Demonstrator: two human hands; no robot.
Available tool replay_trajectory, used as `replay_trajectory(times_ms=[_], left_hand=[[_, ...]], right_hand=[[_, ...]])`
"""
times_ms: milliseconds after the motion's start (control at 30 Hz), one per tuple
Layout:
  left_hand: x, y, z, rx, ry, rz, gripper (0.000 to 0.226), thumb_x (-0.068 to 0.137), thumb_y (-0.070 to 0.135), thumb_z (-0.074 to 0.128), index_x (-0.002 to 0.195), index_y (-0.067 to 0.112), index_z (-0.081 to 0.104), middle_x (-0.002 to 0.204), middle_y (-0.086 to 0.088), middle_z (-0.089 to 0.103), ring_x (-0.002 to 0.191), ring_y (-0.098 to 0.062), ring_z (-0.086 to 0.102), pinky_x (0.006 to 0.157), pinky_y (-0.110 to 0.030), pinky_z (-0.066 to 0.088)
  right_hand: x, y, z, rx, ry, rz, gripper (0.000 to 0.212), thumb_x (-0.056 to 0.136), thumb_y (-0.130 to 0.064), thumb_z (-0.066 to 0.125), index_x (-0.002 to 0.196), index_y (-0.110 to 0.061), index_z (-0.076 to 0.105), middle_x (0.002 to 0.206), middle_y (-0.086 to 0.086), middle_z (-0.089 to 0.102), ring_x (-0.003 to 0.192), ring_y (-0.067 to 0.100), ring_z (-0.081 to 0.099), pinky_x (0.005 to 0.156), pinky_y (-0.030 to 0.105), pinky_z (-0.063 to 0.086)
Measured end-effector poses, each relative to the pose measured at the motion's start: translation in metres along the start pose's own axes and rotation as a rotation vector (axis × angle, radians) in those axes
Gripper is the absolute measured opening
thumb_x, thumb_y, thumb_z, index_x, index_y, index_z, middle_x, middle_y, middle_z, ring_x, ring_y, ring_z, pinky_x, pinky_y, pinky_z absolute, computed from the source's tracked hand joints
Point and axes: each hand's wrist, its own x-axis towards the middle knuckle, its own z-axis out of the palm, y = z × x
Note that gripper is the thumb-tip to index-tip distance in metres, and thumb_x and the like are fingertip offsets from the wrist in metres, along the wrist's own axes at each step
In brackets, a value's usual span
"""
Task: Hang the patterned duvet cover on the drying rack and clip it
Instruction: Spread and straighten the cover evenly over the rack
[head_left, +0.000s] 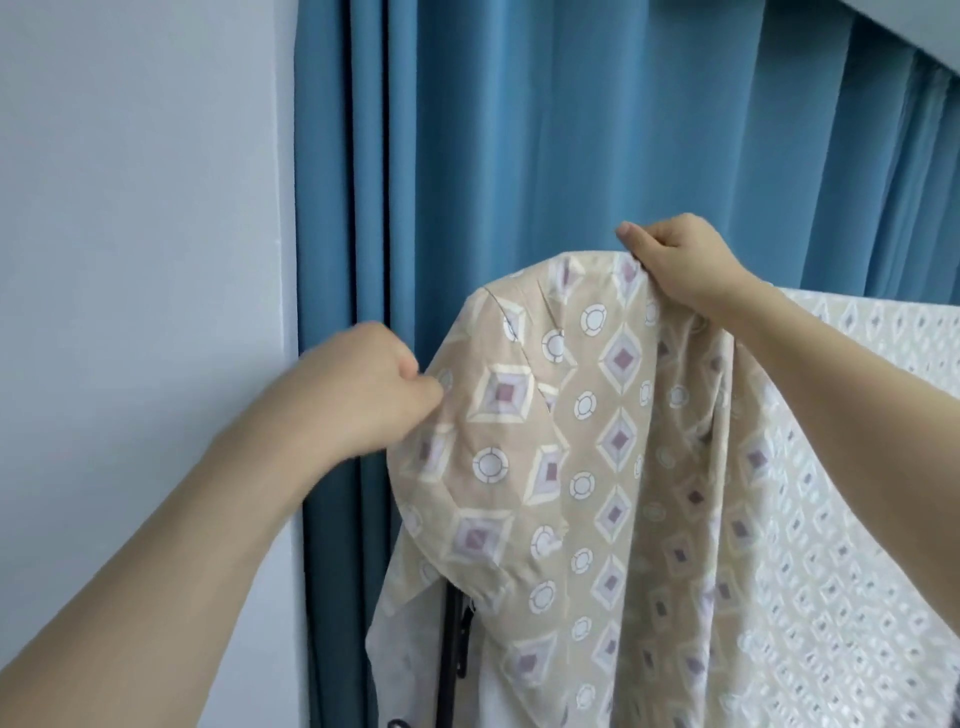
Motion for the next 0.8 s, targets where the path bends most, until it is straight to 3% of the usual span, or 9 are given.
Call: replay_trajectory(times_ms=[67,133,233,333,433,567,700,800], left_hand=[[0.001,0.010,-0.014,0.025,0.068,0.029,0.043,0.075,0.054,0.063,0.064,0.015,0.049,0.063,-0.004,0.049,0.056,-0.022,0.043,0.057,-0.030,0.035],[-0.001,0.020,-0.013,0.093,-0.020,0.003,0.062,0.069,0.072,0.065,0.075,0.012,0.056,0.070,0.000,0.057,0.060,-0.021,0.050,0.058,-0.029,0.036],[0.008,0.022,0.010,0.177,0.049,0.090,0.046,0.081,0.047,0.068,0.063,0.011,0.047,0.061,-0.001,0.048,0.056,-0.022,0.046,0.050,-0.027,0.031],[0.013,0.019,0.017,0.158,0.135,0.147,0.040,0.085,0.023,0.062,0.057,0.013,0.035,0.057,-0.001,0.038,0.053,-0.022,0.037,0.048,-0.026,0.026],[0.013,0.019,0.015,0.109,0.085,0.167,0.044,0.087,0.028,0.064,0.057,0.014,0.034,0.054,0.000,0.036,0.052,-0.022,0.034,0.049,-0.025,0.027],[0.011,0.017,-0.004,0.082,0.107,0.152,0.037,0.091,0.028,0.060,0.061,0.014,0.043,0.057,0.000,0.043,0.052,-0.021,0.039,0.048,-0.027,0.028],[0.005,0.012,-0.028,0.113,0.371,0.174,0.024,0.093,0.020,0.050,0.070,0.014,0.050,0.072,-0.002,0.053,0.071,-0.029,0.051,0.053,-0.032,0.031],[0.005,0.019,-0.041,0.143,0.592,0.288,0.024,0.096,0.020,0.047,0.076,0.007,0.046,0.073,-0.007,0.049,0.072,-0.033,0.046,0.060,-0.037,0.033]], right_hand=[[0.002,0.000,-0.001,-0.099,0.005,0.044,0.057,0.099,-0.046,0.041,0.054,-0.013,0.026,0.053,0.005,0.029,0.054,0.024,0.031,0.055,0.034,0.027],[0.004,-0.003,0.000,-0.220,0.012,0.075,0.055,0.099,-0.044,0.037,0.055,-0.011,0.031,0.053,0.006,0.036,0.058,0.028,0.038,0.054,0.034,0.029],[0.003,-0.011,-0.002,-0.362,0.037,0.117,0.050,0.097,-0.039,0.033,0.060,-0.008,0.043,0.060,0.008,0.047,0.068,0.034,0.049,0.058,0.032,0.033],[-0.003,-0.026,0.004,-0.300,0.094,-0.021,0.042,0.098,-0.035,0.034,0.072,-0.005,0.049,0.073,0.010,0.053,0.079,0.032,0.051,0.063,0.035,0.035],[-0.020,-0.057,0.017,-0.066,0.056,-0.307,0.045,0.100,-0.044,0.031,0.085,-0.008,0.053,0.082,0.004,0.057,0.082,0.023,0.050,0.072,0.036,0.038],[-0.036,-0.078,0.031,-0.141,0.053,-0.392,0.051,0.102,-0.046,0.025,0.064,-0.016,0.036,0.056,-0.001,0.045,0.061,0.026,0.044,0.058,0.034,0.028],[-0.034,-0.064,0.029,-0.106,0.132,-0.308,0.055,0.101,-0.043,0.026,0.055,-0.013,0.028,0.047,-0.002,0.038,0.052,0.026,0.037,0.058,0.032,0.023],[-0.033,-0.058,0.030,-0.109,0.179,-0.268,0.055,0.102,-0.041,0.026,0.054,-0.015,0.023,0.045,-0.003,0.032,0.050,0.026,0.032,0.056,0.033,0.020]])
